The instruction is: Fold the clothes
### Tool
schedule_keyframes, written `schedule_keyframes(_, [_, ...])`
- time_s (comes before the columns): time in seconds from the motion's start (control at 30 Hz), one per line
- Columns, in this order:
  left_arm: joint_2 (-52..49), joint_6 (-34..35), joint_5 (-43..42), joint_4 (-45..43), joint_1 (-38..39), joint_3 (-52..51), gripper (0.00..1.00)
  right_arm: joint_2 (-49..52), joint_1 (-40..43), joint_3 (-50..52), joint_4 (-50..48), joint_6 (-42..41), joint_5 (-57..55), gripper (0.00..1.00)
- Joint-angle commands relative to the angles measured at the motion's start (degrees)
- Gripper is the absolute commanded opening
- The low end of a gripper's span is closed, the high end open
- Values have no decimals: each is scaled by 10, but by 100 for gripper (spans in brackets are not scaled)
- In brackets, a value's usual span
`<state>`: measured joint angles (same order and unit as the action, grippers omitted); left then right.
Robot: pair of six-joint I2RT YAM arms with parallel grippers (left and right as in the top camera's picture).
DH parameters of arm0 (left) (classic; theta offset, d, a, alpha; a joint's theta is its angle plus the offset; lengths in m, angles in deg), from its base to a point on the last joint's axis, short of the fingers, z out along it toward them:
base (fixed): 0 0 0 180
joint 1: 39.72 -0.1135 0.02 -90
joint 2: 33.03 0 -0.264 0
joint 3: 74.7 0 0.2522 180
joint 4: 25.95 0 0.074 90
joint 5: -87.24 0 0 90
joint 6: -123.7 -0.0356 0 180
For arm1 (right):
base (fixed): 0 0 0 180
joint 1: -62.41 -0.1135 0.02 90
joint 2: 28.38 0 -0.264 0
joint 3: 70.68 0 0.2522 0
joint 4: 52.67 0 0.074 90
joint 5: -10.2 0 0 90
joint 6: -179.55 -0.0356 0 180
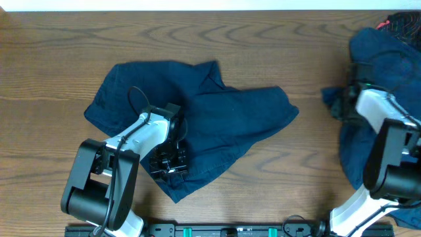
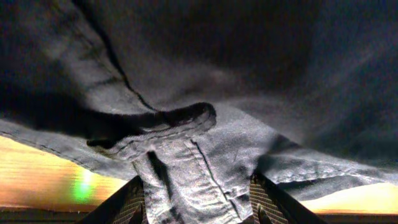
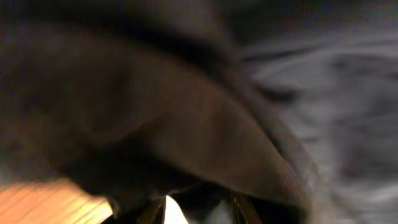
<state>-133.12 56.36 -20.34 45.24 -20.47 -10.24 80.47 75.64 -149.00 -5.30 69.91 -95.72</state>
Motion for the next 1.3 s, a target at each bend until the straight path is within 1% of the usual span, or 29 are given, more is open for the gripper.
schedule_keyframes(0.0, [-3, 6, 10, 1, 1, -2, 53, 14, 63, -45, 19, -70, -62, 34])
schedule_keyframes(0.1, [-3, 6, 10, 1, 1, -2, 54, 14, 102, -78, 49, -99, -64, 38])
schedule_keyframes(0.17, [-3, 6, 10, 1, 1, -2, 54, 14, 123, -98, 65, -110, -60, 39])
schedule_keyframes(0.23, [-3, 6, 10, 1, 1, -2, 54, 14, 140, -119, 66, -95, -7, 40])
schedule_keyframes(0.37, [-3, 6, 10, 1, 1, -2, 54, 14, 150, -154, 65, 31, 188, 44])
schedule_keyframes(0.43, [-3, 5, 10, 1, 1, -2, 54, 13, 146, -163, 65, 112, 308, 47])
schedule_keyframes(0.5, [-3, 5, 10, 1, 1, -2, 54, 14, 140, -163, 74, 201, 435, 56])
schedule_keyframes(0.53, [-3, 5, 10, 1, 1, -2, 54, 14, 137, -163, 81, 228, 479, 58])
schedule_keyframes(0.57, [-3, 5, 10, 1, 1, -2, 54, 14, 134, -163, 86, 238, 506, 59])
schedule_keyframes(0.73, [-3, 5, 10, 1, 1, -2, 54, 13, 121, -163, 90, 221, 531, 61])
schedule_keyframes(0.9, [-3, 5, 10, -5, 1, -2, 54, 13, 86, -163, 90, 252, 563, 61])
schedule_keyframes(0.97, [-3, 5, 10, -6, 1, -2, 54, 13, 63, -163, 88, 267, 562, 62])
schedule_keyframes(1.07, [-3, 6, 10, -4, 1, -2, 55, 14, 17, -163, 67, 267, 559, 63])
schedule_keyframes(1.23, [-3, 6, 10, -5, 1, -2, 55, 15, -82, -163, 3, 265, 520, 65])
schedule_keyframes(1.27, [-3, 6, 10, -6, 1, -2, 54, 15, -104, -163, -13, 265, 507, 68])
